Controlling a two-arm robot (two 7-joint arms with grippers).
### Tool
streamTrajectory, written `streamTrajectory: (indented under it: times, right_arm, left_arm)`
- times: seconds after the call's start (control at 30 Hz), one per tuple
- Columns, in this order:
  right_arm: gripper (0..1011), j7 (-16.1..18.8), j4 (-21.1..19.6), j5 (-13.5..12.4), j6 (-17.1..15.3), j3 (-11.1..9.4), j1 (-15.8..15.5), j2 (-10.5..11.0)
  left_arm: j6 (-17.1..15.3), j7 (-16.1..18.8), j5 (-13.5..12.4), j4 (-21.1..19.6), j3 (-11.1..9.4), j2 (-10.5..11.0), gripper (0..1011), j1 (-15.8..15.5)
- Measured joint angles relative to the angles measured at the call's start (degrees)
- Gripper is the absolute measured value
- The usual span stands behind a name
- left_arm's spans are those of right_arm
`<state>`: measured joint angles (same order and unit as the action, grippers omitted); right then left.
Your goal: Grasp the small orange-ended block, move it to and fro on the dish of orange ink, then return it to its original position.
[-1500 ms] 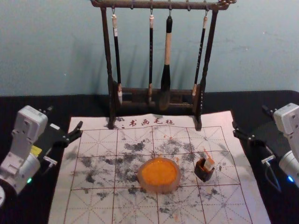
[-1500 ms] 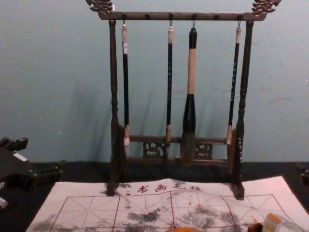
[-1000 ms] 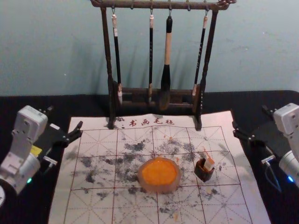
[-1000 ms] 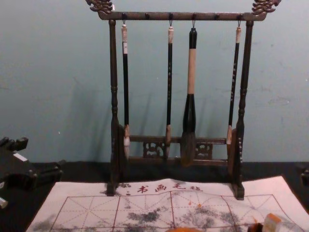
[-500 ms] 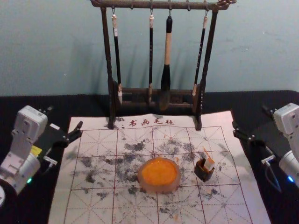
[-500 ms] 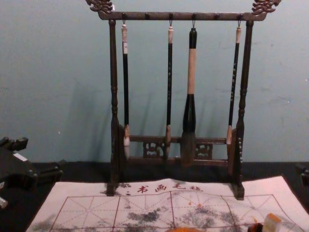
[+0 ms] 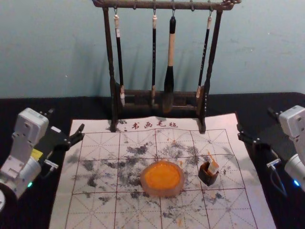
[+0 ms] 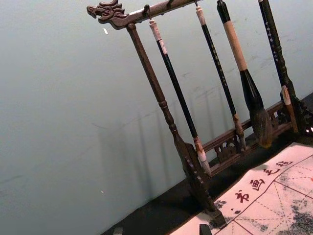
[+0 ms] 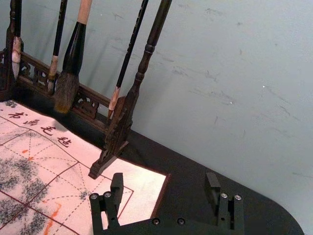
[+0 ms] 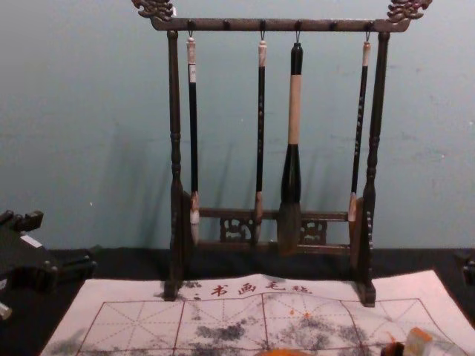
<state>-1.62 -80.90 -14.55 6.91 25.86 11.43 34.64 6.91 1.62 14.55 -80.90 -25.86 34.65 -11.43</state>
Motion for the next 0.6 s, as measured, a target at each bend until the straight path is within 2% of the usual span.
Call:
streamTrajectory:
  times: [0.6]
  right_arm:
    - [1002,0.10,-0.07,0.00,0.01,-0.10,-0.09,0.00]
  left_arm:
    - [0.00,0.00,0.00,0.00,0.00,0.00,1010,0.00]
